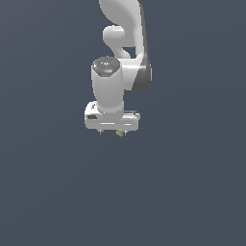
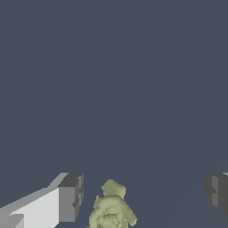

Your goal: Pick up the object and move it to a goal position.

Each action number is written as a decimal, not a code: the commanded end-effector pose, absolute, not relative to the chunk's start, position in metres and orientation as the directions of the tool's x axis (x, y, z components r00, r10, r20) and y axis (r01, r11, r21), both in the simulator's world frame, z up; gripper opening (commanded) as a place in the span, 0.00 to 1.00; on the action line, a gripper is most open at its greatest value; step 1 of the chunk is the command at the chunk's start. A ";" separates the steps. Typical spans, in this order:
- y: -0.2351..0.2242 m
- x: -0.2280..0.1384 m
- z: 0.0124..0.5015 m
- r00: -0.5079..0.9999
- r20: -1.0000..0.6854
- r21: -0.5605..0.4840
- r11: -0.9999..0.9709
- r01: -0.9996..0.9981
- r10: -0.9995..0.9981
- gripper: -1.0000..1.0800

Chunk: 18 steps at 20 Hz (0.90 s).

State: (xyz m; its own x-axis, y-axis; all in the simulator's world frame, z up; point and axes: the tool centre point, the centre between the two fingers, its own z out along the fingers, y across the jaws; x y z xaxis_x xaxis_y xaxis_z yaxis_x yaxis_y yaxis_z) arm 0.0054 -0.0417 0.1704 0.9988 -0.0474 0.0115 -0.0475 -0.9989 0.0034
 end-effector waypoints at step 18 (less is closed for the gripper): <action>-0.031 -0.027 0.146 0.978 0.007 0.000 -0.978 -0.206 -0.206 0.96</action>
